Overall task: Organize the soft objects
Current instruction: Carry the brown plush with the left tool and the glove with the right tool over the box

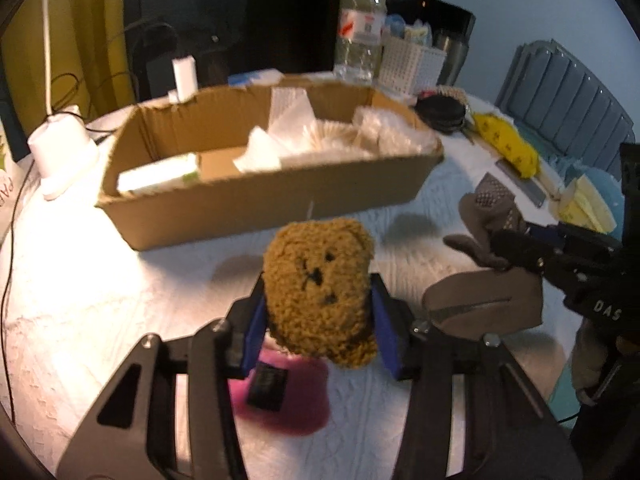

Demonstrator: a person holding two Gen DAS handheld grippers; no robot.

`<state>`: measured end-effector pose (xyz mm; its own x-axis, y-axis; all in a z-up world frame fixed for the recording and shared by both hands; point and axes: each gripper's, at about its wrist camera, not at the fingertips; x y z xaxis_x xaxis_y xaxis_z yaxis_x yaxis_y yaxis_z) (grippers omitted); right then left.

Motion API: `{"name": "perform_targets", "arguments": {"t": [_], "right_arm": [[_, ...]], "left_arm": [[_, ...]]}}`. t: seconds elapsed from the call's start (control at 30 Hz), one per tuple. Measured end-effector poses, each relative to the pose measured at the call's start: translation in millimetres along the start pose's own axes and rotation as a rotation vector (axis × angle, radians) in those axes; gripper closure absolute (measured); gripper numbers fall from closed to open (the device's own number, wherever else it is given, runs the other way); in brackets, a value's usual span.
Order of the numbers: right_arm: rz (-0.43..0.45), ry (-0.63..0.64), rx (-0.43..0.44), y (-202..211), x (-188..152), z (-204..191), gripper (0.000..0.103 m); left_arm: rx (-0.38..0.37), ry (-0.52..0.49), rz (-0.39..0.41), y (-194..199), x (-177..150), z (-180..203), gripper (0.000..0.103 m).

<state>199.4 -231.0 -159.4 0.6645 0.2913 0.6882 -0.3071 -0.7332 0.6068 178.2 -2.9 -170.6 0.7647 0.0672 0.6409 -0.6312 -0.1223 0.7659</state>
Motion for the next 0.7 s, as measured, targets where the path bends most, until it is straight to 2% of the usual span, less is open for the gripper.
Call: {"name": "perform_targets", "arguments": {"t": [0.37,0.7], "right_arm": [[0.015,0.087,0.01,-8.7,35.1,-28.8,0.077],[0.039,0.157,0.02,-23.5,74.0,-50.3,0.077]], "left_arm": [[0.025,0.076,0.098,29.9,19.8,-49.5,0.055],[0.051,0.098,0.197,51.4,45.9,-85.0,0.055]]}}
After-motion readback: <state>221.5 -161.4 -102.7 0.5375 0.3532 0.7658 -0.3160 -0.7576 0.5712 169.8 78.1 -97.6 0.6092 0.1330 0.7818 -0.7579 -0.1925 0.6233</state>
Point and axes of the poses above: each gripper's, at about its wrist camera, not at the fingertips, and y roughly against the way its jaws point, z to its right, x to its top, and after that the axes turned 15 degrees about x, right-handed
